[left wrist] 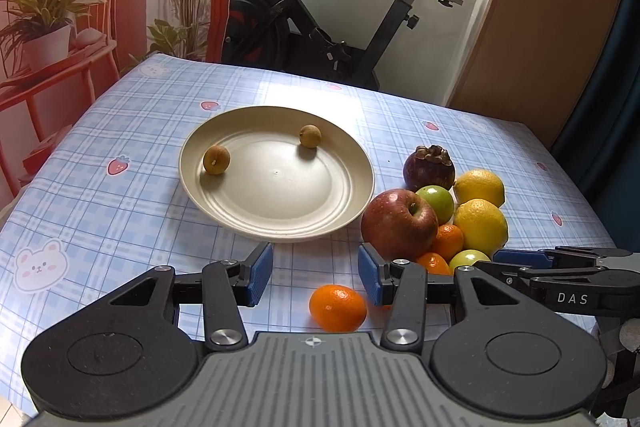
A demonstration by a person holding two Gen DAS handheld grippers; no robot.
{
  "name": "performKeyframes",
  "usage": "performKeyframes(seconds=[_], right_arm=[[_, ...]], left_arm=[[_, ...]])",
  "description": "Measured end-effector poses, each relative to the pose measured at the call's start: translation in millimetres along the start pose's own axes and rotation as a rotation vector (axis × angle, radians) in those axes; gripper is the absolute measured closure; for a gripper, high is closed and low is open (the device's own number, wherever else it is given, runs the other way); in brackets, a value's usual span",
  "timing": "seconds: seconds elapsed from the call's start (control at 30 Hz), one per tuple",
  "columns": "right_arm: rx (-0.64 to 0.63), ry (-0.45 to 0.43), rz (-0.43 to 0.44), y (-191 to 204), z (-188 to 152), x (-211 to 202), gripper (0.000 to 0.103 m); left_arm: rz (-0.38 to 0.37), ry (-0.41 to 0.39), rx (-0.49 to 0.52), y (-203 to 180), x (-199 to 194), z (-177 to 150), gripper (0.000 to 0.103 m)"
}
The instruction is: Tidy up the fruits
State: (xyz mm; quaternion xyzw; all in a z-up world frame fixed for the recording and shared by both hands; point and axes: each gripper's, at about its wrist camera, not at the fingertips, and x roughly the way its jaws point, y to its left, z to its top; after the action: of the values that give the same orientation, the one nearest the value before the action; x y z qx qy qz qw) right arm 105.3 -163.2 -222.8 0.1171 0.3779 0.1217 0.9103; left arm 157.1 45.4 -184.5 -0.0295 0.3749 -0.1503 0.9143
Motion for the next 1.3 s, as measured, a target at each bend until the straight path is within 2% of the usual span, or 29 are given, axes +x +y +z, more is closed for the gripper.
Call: performKeyframes(seconds=[0.43, 0.5, 0.63, 0.93, 1.13, 1.3], right_arm=[[-0.028, 0.041, 0.003, 1.5, -3.9, 7.8, 0.051], [-0.038, 0.039, -0.006, 1.8, -4.1, 7.7, 0.055], [-0.043, 0.044, -0.007, 1.0, -4.4, 6.1, 0.056], [-0.032, 0.061, -0.078, -8.0, -3.5, -3.5, 0.056], [-0.029, 0.042, -0.120, -11.3, 1.3, -14.2, 0.061], [-0.040, 0.032, -0.113, -6.0, -0.4, -12.0, 0.060]], left_arm=[[-0.016, 0.038, -0.044, 2.5, 6.1, -2.8, 0.054], [-0.015, 0.037, -0.045, 2.2, 6.1, -2.9, 0.054], [-0.015, 0.037, -0.047, 2.4, 6.2, -2.9, 0.054], [-0.010, 0.041, -0.053, 4.0, 8.7, -4.0, 0.054], [-0.011, 0.046, -0.066, 3.6, 11.3, -6.6, 0.054], [-0.010, 0.043, -0.062, 2.1, 11.1, -7.0, 0.054]])
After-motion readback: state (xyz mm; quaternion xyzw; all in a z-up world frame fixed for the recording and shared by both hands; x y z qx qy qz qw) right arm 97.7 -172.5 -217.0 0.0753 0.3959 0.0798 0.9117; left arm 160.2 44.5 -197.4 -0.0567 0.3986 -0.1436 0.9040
